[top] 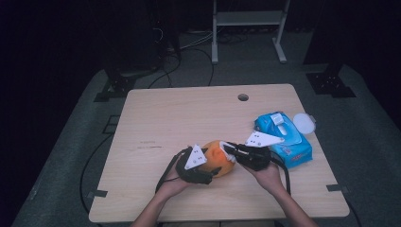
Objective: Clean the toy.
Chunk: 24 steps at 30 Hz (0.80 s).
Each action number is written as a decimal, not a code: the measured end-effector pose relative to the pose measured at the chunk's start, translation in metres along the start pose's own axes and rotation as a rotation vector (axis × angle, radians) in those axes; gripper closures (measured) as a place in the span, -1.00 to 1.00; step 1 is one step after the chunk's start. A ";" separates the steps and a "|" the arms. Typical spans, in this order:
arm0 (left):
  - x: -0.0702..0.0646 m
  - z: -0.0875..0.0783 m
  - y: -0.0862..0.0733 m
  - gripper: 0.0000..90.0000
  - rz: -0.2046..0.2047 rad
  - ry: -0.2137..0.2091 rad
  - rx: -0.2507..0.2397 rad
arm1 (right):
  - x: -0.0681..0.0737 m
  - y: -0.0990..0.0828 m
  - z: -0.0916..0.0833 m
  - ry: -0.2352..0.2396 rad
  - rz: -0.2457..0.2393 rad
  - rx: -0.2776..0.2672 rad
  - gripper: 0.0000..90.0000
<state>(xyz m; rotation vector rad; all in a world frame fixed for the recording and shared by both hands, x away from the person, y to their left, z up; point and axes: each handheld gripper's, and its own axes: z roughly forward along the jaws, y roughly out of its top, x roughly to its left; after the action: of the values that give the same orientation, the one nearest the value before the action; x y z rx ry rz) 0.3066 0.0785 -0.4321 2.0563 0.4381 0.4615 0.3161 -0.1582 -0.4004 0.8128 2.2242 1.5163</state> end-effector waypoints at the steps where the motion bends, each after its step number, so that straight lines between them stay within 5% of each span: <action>1: -0.001 0.001 -0.001 -0.45 -0.003 -0.015 -0.005 | -0.001 -0.002 -0.002 -0.002 -0.002 0.002 0.81; 10: -0.013 0.003 0.002 -0.39 -0.025 -0.176 -0.033 | -0.016 -0.024 -0.027 -0.012 0.013 0.077 0.80; 15: -0.019 0.003 0.003 -0.26 -0.019 -0.245 -0.037 | -0.013 -0.018 -0.035 -0.007 0.027 0.034 0.80; 20: -0.017 -0.003 0.004 -0.37 -0.015 -0.305 -0.040 | -0.005 -0.021 -0.029 0.015 -0.003 0.072 0.80; 24: -0.013 -0.013 0.013 -0.56 -0.003 -0.334 -0.120 | -0.001 -0.029 -0.034 0.037 -0.027 0.106 0.80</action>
<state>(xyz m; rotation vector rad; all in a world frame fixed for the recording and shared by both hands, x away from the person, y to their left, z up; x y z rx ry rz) 0.2903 0.0751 -0.4167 1.9675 0.2079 0.1330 0.2900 -0.1914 -0.4147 0.7885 2.3502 1.4223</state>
